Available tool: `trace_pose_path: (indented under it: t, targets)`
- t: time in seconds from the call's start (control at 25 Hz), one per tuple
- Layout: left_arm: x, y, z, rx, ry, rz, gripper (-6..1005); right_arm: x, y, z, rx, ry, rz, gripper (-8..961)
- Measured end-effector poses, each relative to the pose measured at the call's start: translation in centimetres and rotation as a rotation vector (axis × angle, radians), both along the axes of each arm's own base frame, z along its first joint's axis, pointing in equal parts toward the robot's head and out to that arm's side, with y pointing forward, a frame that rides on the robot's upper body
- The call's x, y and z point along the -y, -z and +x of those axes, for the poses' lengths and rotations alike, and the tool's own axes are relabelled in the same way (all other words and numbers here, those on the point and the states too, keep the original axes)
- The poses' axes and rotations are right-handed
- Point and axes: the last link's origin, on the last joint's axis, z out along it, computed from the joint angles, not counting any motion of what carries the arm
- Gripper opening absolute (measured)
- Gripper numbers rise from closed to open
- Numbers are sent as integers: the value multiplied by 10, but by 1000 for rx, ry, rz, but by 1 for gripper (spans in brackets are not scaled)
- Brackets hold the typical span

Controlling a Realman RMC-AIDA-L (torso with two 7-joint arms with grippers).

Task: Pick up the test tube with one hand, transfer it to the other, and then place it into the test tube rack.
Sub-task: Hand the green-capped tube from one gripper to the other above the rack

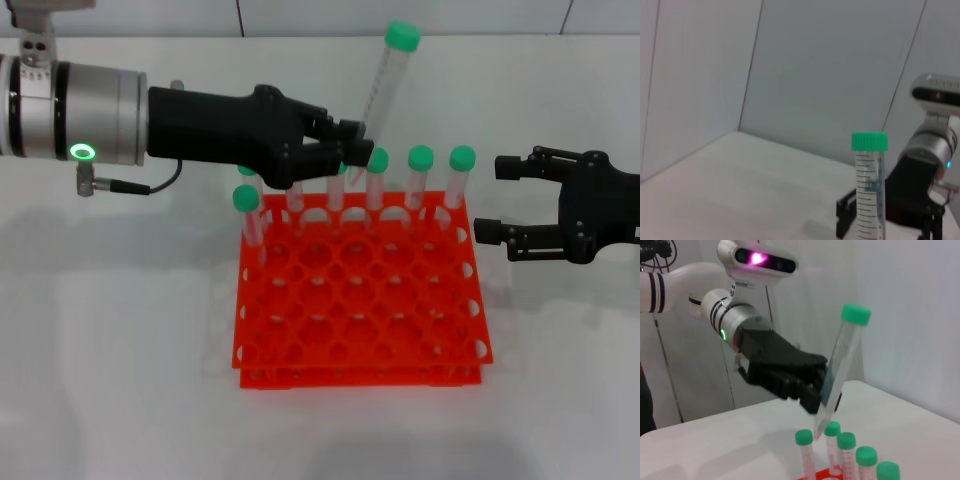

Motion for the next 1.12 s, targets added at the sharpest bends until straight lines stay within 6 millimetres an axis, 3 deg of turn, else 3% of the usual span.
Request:
trace_pose_path:
  t: [1.12]
  targets:
    - [5,11,-6,-70,5,-50,198,0,-5,-2,1,-9,17,857]
